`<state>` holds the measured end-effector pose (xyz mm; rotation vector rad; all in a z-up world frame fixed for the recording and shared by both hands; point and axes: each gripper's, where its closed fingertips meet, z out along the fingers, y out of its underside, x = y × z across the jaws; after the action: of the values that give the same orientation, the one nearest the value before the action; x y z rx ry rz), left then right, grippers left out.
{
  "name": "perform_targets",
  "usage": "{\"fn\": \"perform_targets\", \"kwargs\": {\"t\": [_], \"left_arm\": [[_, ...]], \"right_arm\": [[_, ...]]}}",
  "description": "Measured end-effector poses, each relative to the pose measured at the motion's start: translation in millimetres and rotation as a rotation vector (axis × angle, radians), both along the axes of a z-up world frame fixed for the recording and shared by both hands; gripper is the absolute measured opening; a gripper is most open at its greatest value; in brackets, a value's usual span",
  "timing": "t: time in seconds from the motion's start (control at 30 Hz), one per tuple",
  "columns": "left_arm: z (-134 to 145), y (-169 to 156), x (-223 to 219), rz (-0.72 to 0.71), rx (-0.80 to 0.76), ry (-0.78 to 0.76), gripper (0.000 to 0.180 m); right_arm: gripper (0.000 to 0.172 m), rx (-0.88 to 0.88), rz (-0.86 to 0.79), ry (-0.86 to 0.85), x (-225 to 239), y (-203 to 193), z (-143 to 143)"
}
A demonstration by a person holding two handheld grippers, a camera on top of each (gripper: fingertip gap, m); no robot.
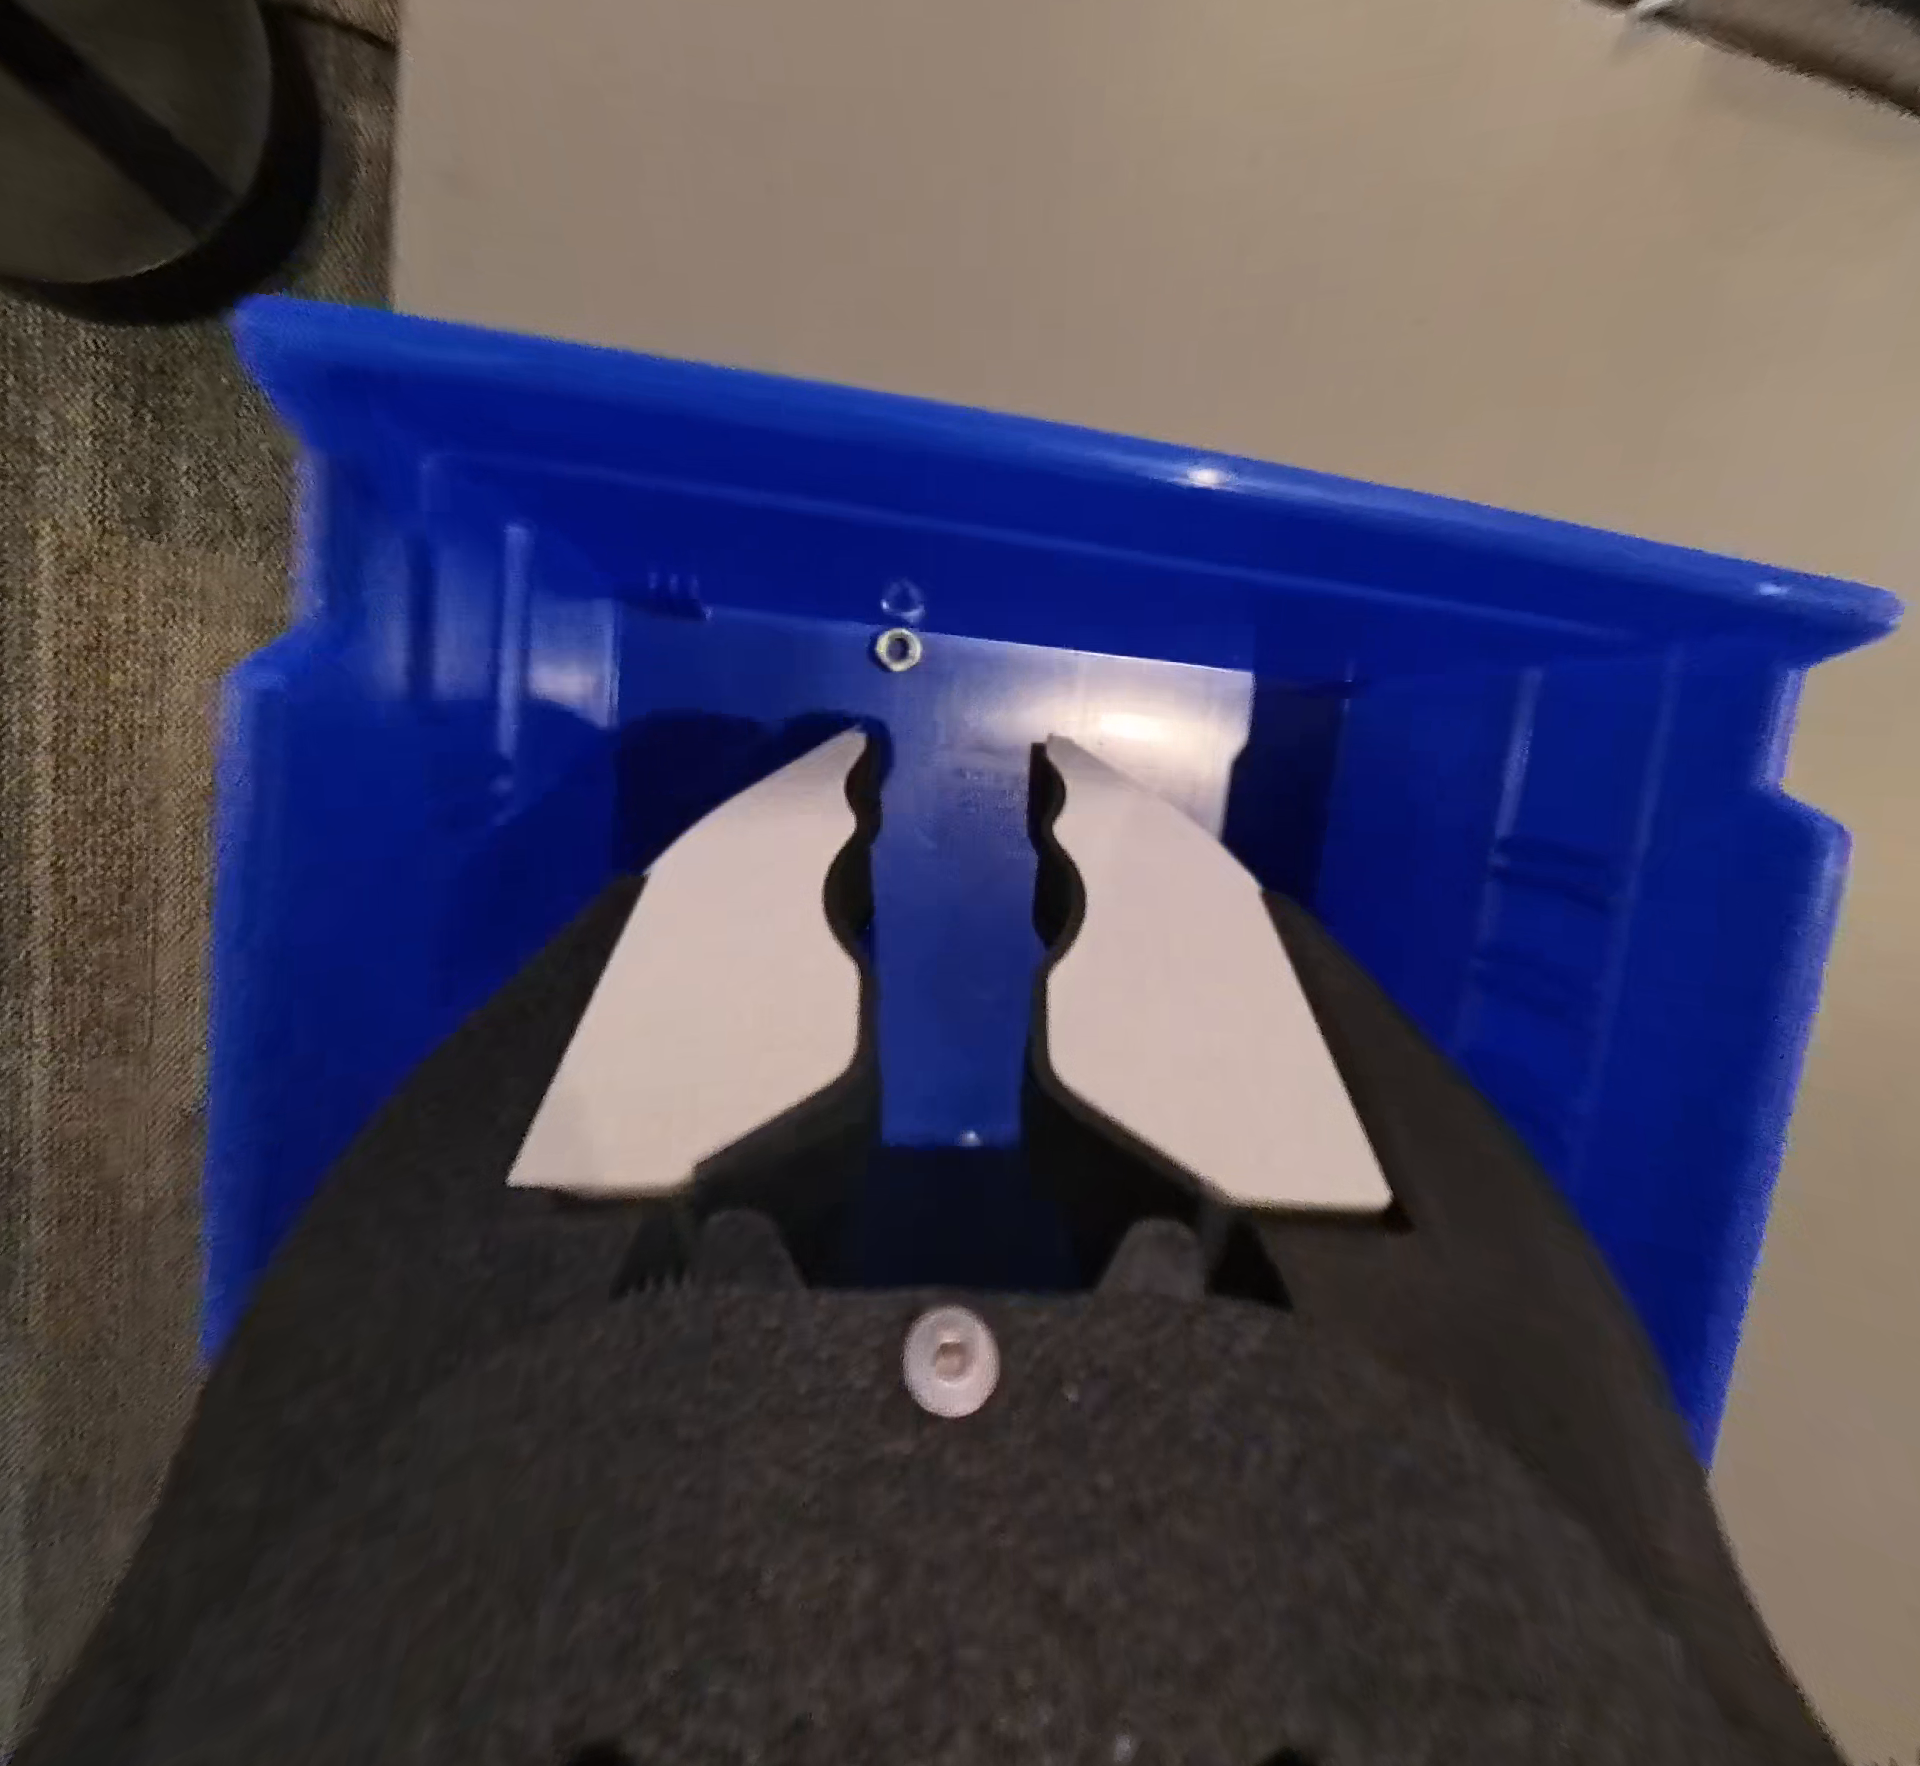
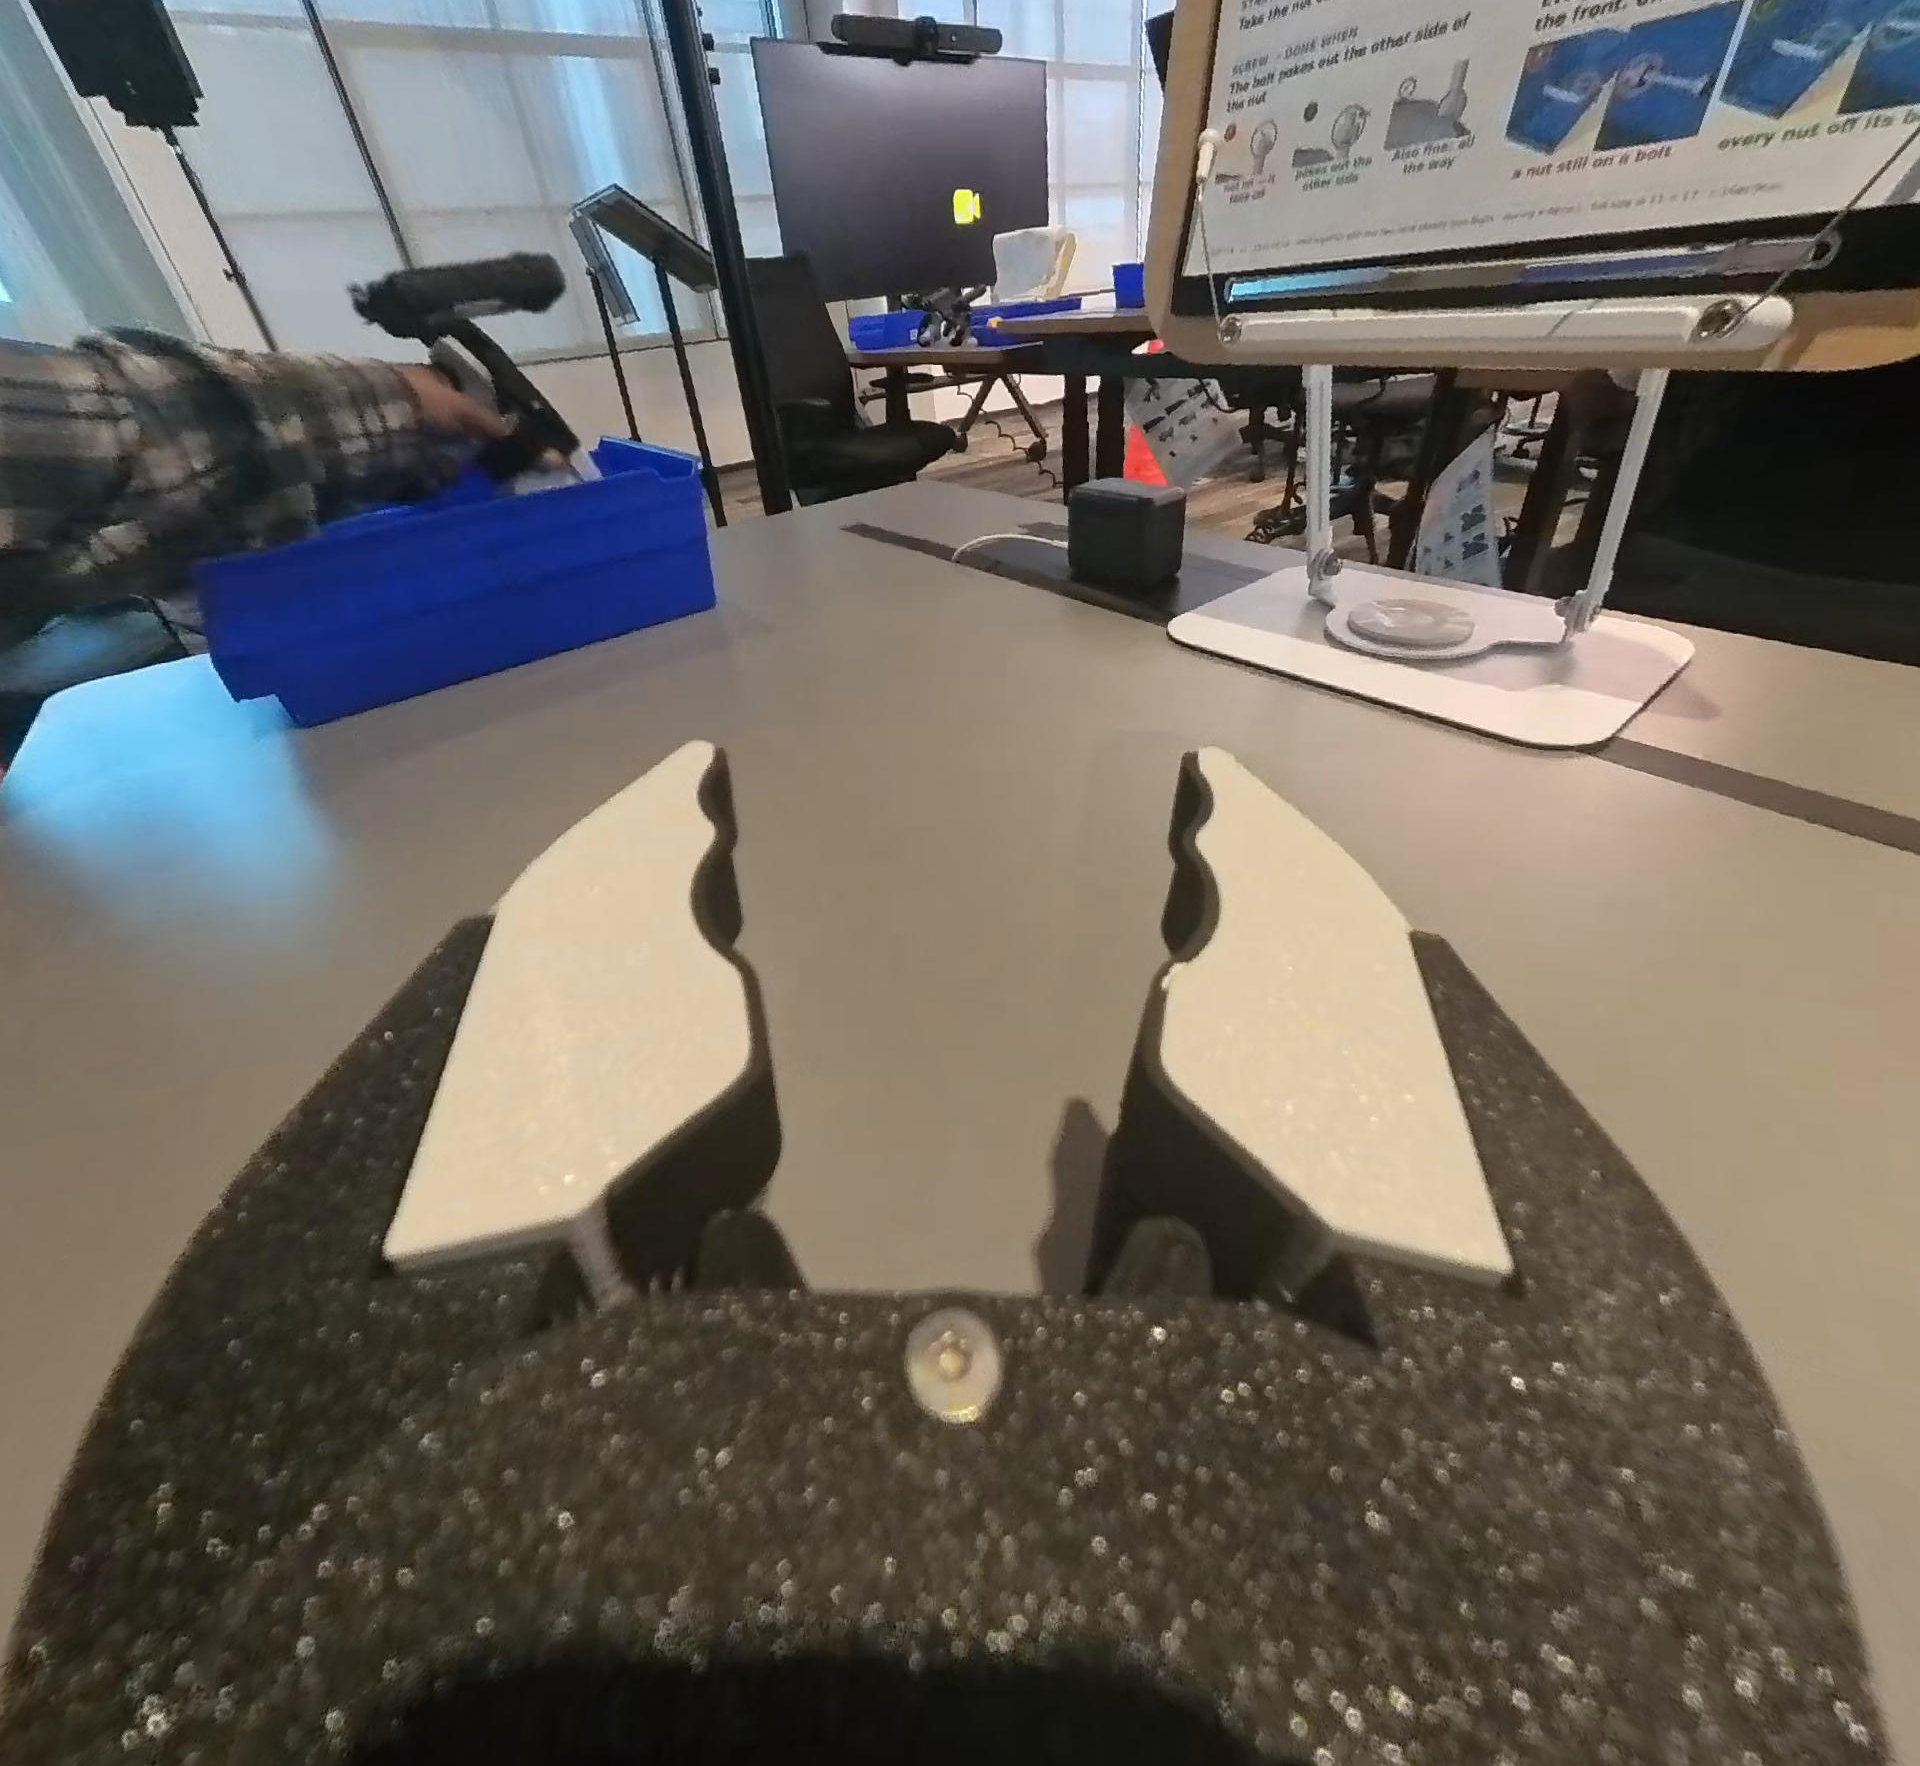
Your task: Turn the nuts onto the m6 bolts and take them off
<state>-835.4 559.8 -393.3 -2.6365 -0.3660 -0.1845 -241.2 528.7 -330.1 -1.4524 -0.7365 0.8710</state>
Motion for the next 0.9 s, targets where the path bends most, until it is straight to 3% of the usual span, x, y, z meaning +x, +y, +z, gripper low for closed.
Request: {"fn": "perform_targets", "kwargs": {"t": [0.2, 0.9], "left_arm": [[-17, 8, 0, -0.034, -0.098, 0.080, 0.023], [-42, 17, 2, -0.071, -0.295, 0.144, 0.016]], "right_arm": [[0.080, 0.008, -0.001, 0.000, 1, -1, 2], [0.080, 0.013, -0.006, 0.021, 4, -1, 6]]}}
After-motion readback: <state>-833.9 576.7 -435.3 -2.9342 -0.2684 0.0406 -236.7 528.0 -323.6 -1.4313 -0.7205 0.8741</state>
